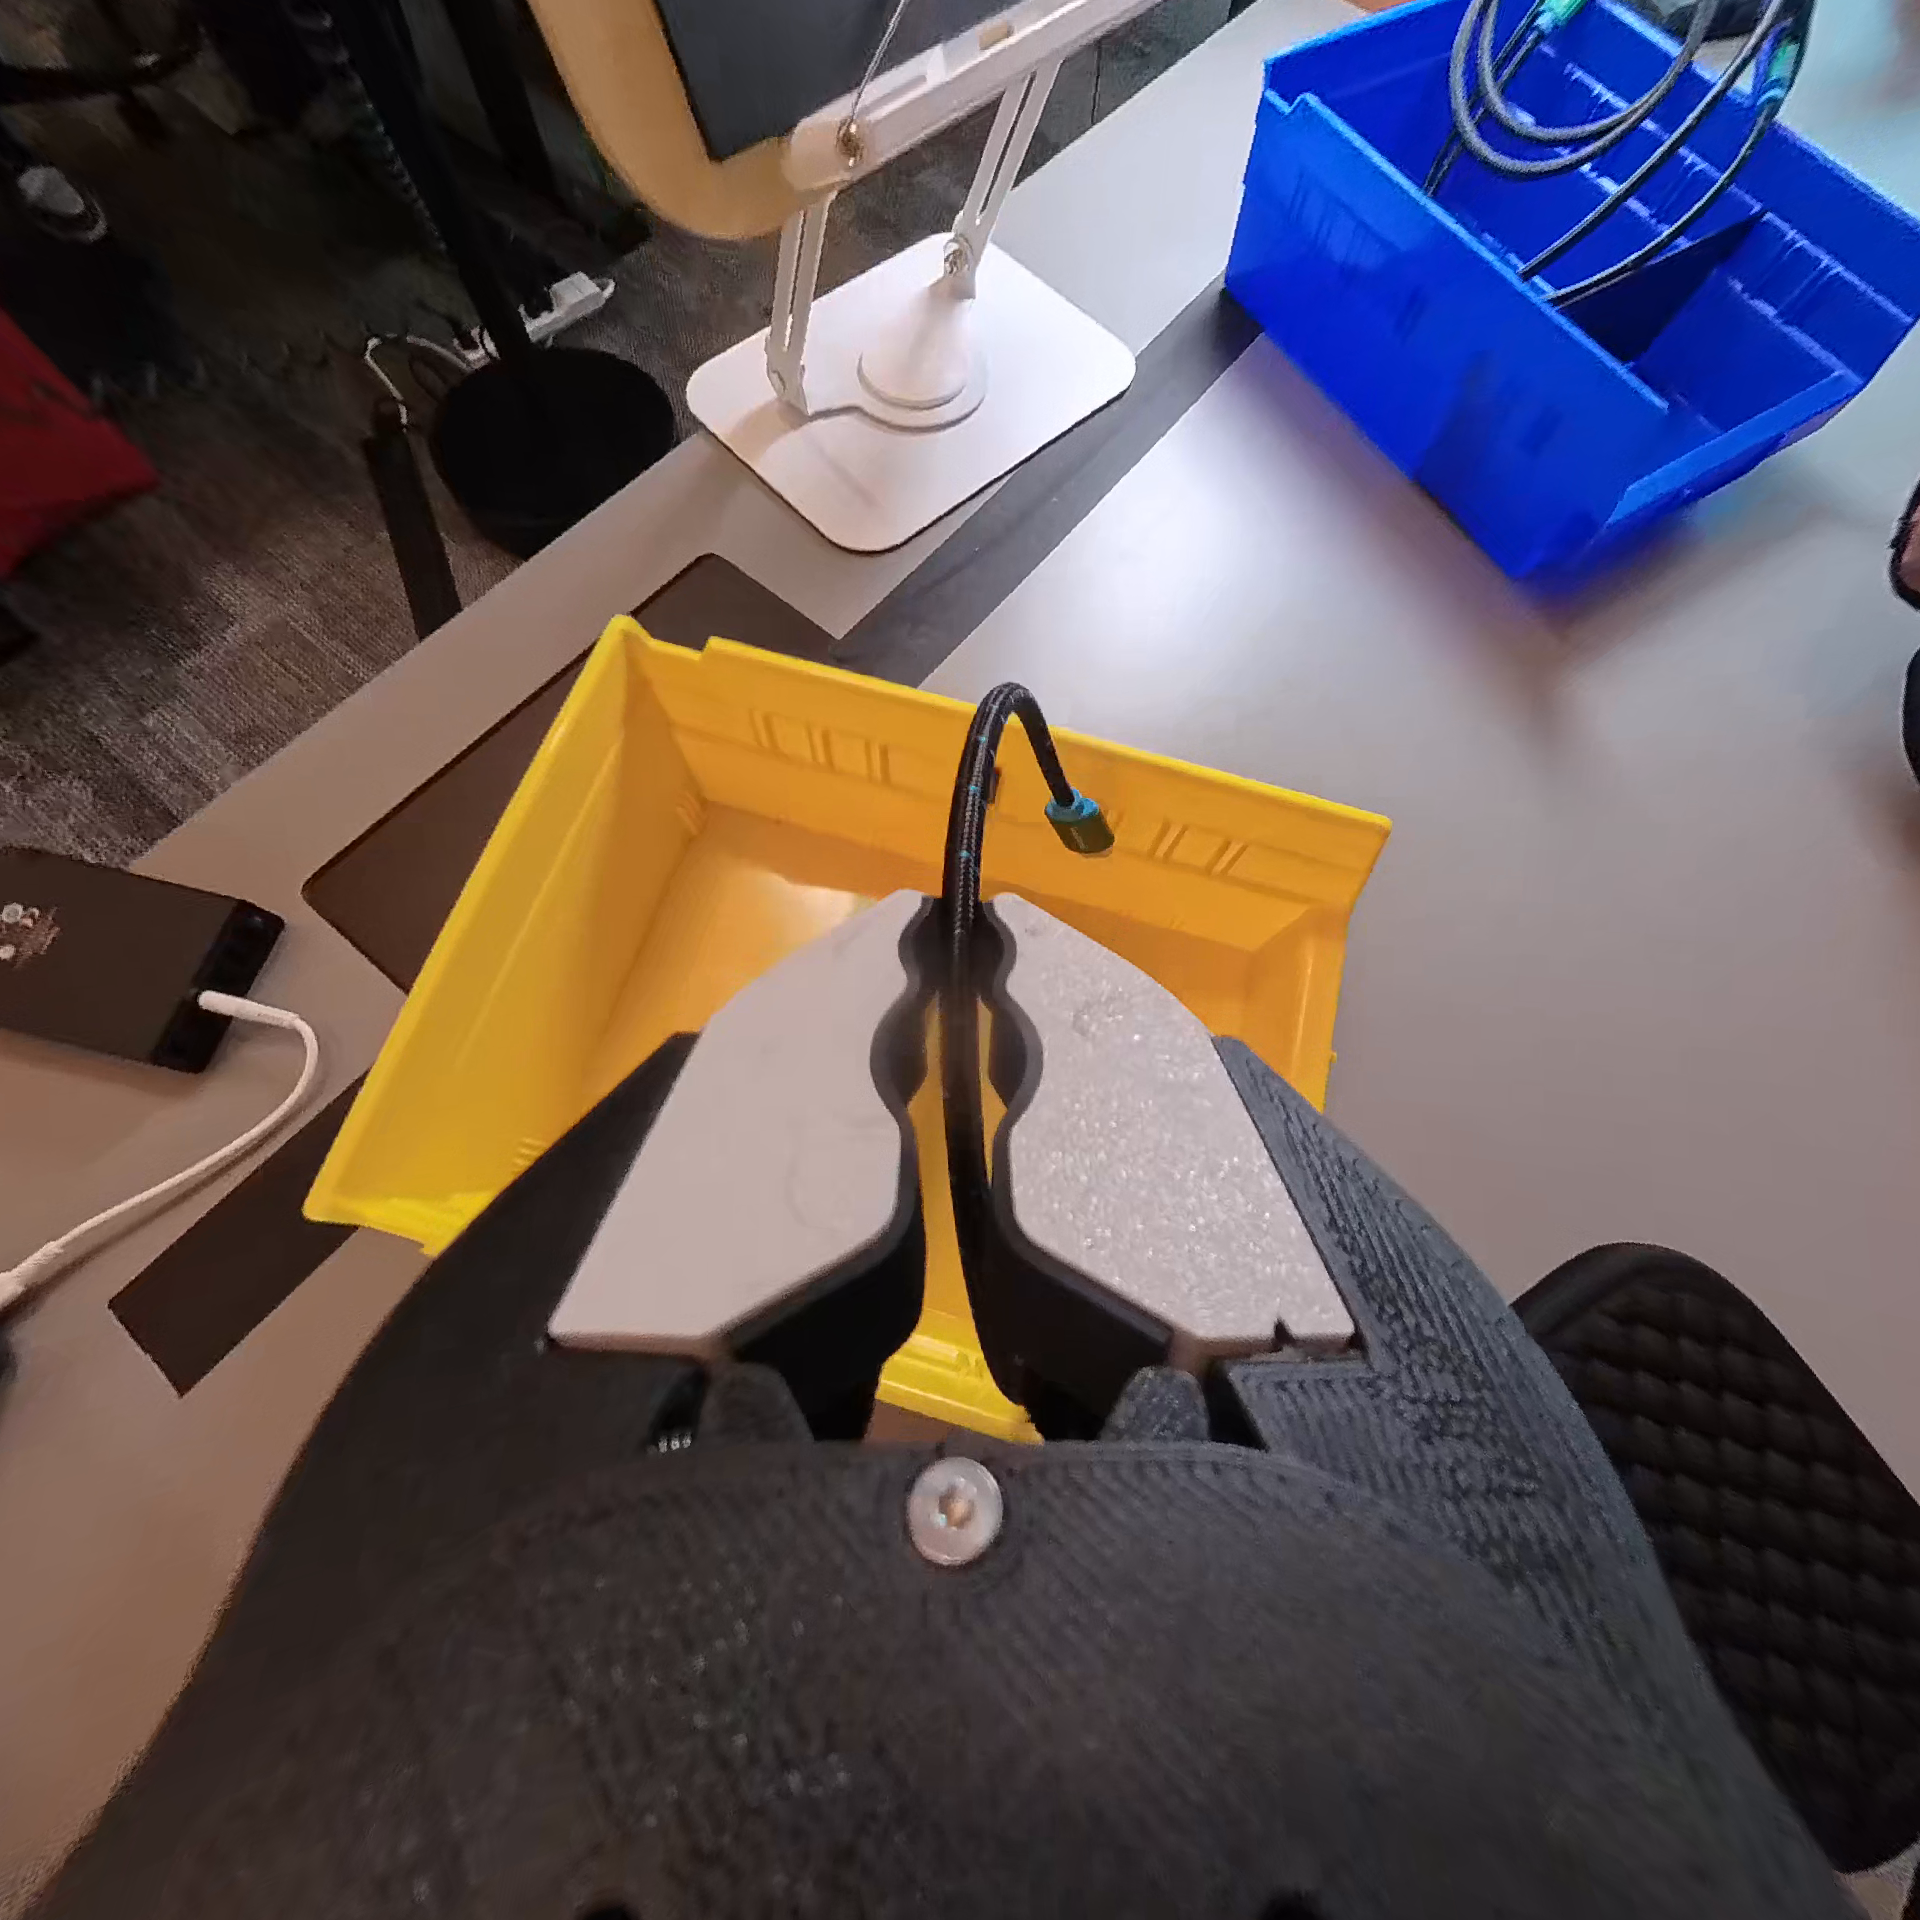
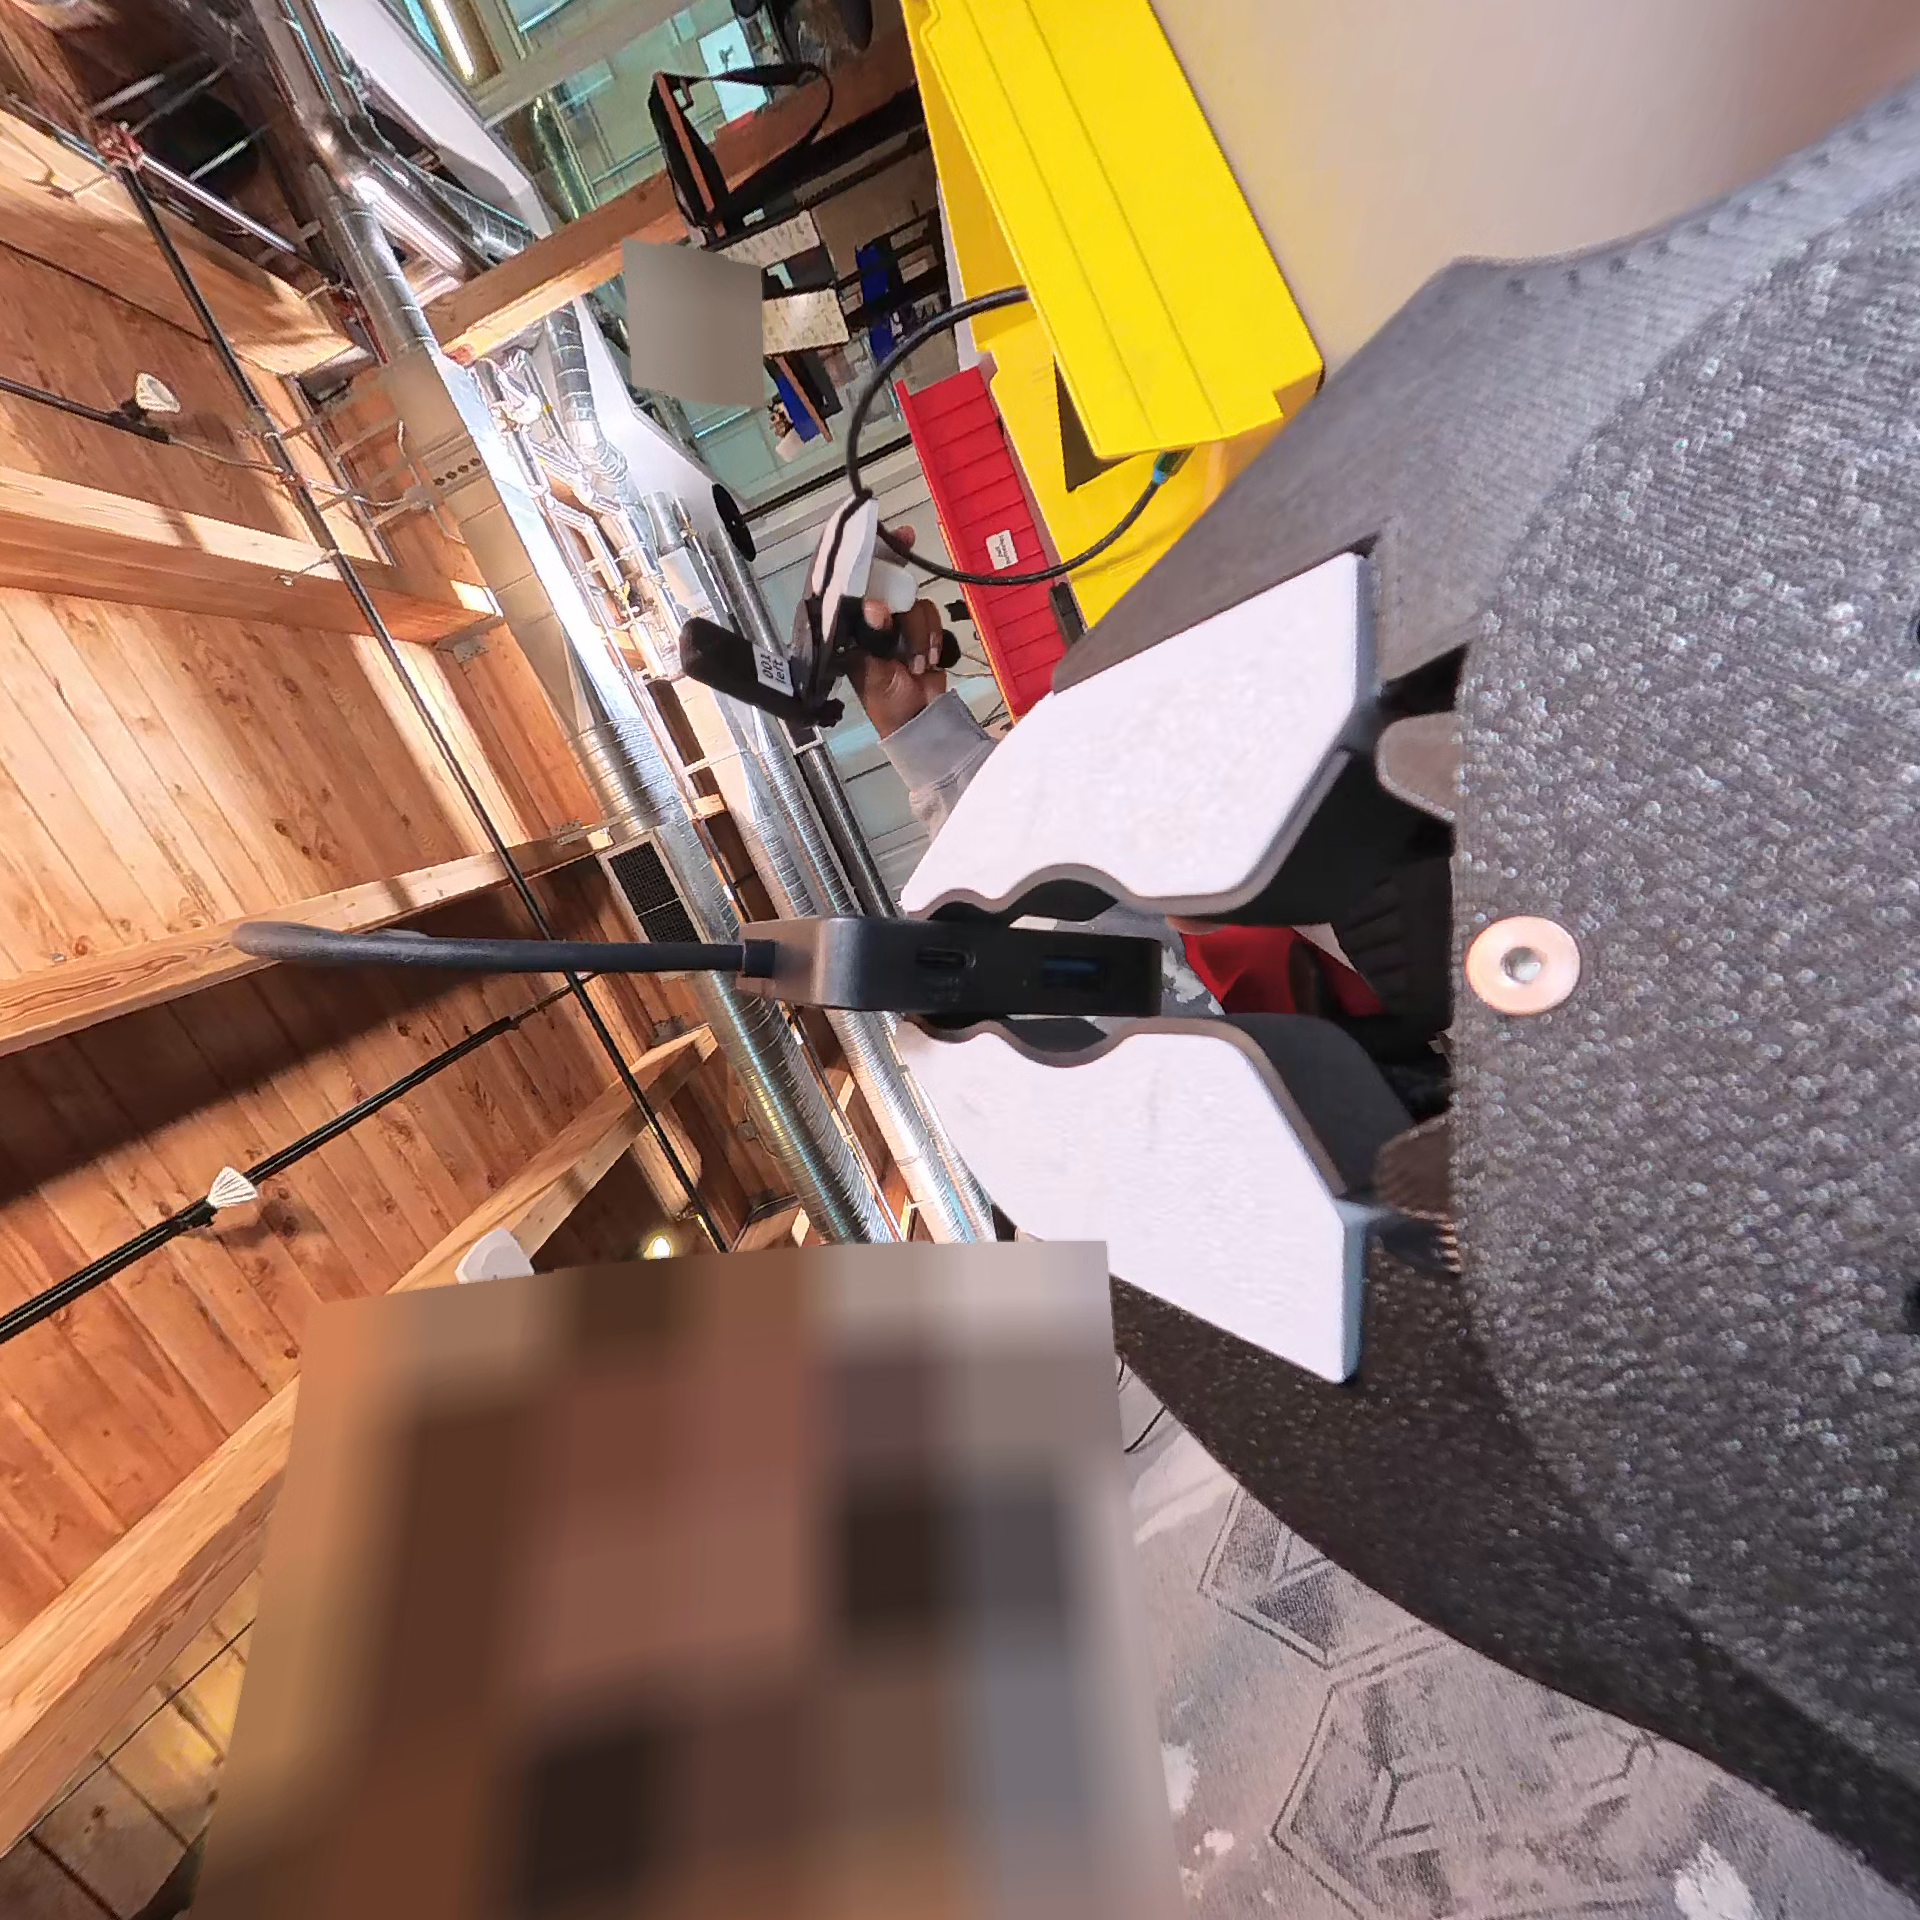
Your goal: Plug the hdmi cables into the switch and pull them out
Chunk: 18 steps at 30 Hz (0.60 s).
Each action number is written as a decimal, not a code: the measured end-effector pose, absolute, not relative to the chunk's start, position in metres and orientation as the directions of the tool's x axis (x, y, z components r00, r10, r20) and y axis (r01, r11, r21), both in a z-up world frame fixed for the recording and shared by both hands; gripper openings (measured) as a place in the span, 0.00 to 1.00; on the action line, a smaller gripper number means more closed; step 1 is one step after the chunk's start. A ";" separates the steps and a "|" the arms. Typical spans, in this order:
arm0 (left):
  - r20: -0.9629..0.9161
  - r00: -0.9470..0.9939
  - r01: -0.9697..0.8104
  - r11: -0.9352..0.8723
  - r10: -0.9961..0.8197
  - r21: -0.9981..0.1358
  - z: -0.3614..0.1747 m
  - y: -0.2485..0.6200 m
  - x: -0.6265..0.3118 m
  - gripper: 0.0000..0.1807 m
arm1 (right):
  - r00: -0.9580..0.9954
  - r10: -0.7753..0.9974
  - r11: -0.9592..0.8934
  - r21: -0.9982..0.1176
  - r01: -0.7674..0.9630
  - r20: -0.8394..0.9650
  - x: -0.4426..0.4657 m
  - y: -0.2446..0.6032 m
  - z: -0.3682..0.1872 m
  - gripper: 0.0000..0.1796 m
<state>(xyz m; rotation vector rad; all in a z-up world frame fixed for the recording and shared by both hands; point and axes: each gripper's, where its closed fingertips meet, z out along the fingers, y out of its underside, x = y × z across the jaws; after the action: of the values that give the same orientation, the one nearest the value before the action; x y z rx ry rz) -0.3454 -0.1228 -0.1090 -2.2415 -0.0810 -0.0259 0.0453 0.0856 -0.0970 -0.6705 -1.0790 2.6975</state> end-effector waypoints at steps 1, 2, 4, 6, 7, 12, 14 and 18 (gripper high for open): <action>0.047 0.997 0.075 -0.626 0.060 -0.776 -0.113 -0.124 -0.348 0.04 | -0.886 0.307 -0.726 -0.687 0.018 -0.347 0.045 0.085 -0.097 0.08; 0.049 0.996 0.082 -0.629 0.070 -0.773 -0.117 -0.125 -0.350 0.04 | -0.886 0.308 -0.725 -0.688 0.018 -0.347 0.045 0.085 -0.097 0.07; 0.055 0.994 0.099 -0.628 0.090 -0.771 -0.123 -0.125 -0.354 0.04 | -0.885 0.310 -0.723 -0.691 0.018 -0.347 0.045 0.085 -0.098 0.07; 0.054 0.992 0.112 -0.628 0.112 -0.770 -0.128 -0.126 -0.359 0.04 | -0.884 0.312 -0.720 -0.694 0.019 -0.348 0.045 0.084 -0.098 0.08; 0.049 0.991 0.118 -0.628 0.126 -0.770 -0.130 -0.126 -0.363 0.04 | -0.884 0.313 -0.718 -0.696 0.020 -0.348 0.044 0.084 -0.098 0.08; -0.028 0.970 0.143 -0.654 0.243 -0.743 -0.143 -0.135 -0.389 0.05 | -0.881 0.318 -0.711 -0.702 0.023 -0.351 0.043 0.083 -0.099 0.08; -0.112 0.952 0.123 -0.692 0.284 -0.712 -0.149 -0.141 -0.398 0.09 | -0.880 0.320 -0.710 -0.704 0.023 -0.351 0.043 0.083 -0.100 0.08; -0.274 0.921 0.010 -0.720 0.277 -0.694 -0.140 -0.141 -0.395 0.12 | -0.880 0.319 -0.710 -0.703 0.025 -0.353 0.043 0.084 -0.100 0.07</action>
<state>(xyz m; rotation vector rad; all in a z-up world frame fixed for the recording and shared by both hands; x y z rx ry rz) -0.3946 -0.1413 -0.1397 -2.3372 -0.2030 0.4697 0.0430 0.0835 -0.1000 -0.6907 -1.1098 2.6748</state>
